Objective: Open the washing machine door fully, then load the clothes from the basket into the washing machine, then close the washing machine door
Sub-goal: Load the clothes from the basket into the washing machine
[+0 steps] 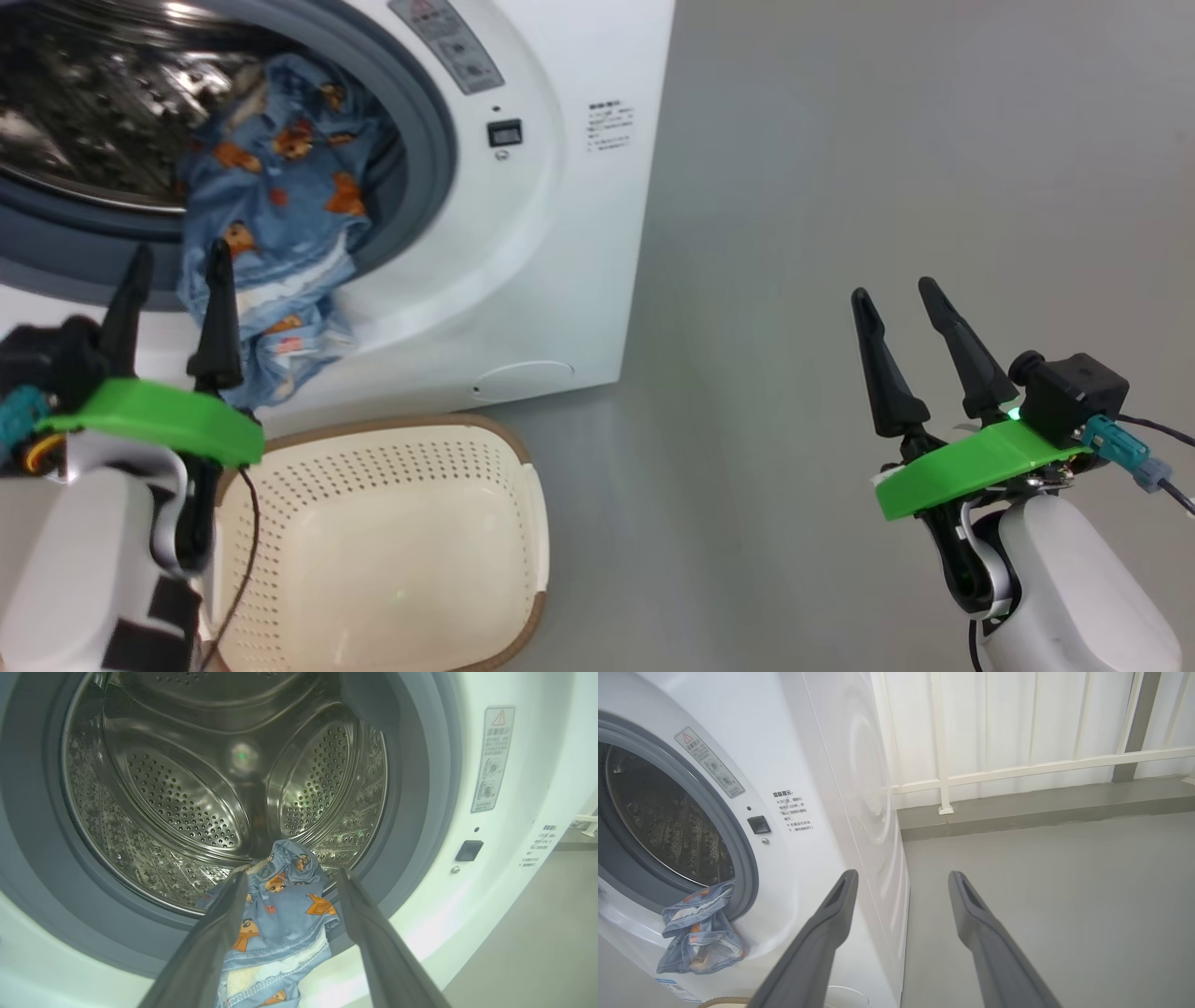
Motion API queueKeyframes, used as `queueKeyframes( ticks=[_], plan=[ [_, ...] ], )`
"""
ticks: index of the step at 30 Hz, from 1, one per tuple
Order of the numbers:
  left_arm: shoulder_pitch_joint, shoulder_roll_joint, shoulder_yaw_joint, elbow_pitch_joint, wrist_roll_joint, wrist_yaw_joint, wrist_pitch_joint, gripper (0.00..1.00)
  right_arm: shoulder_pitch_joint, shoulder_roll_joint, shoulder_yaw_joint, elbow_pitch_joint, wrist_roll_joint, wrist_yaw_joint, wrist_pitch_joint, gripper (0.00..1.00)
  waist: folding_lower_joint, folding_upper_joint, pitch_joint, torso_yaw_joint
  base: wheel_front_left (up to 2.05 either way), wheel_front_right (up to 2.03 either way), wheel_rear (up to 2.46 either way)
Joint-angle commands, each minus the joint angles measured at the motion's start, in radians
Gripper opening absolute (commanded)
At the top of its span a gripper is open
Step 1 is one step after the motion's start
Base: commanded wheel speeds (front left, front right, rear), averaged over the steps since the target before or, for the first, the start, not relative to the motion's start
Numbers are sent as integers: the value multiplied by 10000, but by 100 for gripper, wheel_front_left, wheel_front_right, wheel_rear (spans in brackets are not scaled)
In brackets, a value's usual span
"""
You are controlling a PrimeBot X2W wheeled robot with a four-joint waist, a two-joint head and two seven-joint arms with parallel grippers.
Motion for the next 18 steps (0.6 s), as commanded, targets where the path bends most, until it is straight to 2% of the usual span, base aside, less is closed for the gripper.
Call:
queueKeyframes(
  ticks=[1, 9, 18],
  plan=[
    [238, 286, 442, -511, 176, -3, -64, 100, 138, -72, 137, -201, 47, 54, -80, 100, 2, 0, -475, 433, 0, 0, 0],
    [2056, -165, 884, -2190, 614, 71, -64, 100, 363, -204, 36, -263, 120, 54, -80, 100, 2, 0, -948, 712, 0, 0, 0],
    [3406, -464, 1084, -3386, 776, 182, -64, 100, 580, -412, -100, -366, 122, 54, -80, 100, 2, 0, -1239, 899, 0, 0, 0]
  ],
)
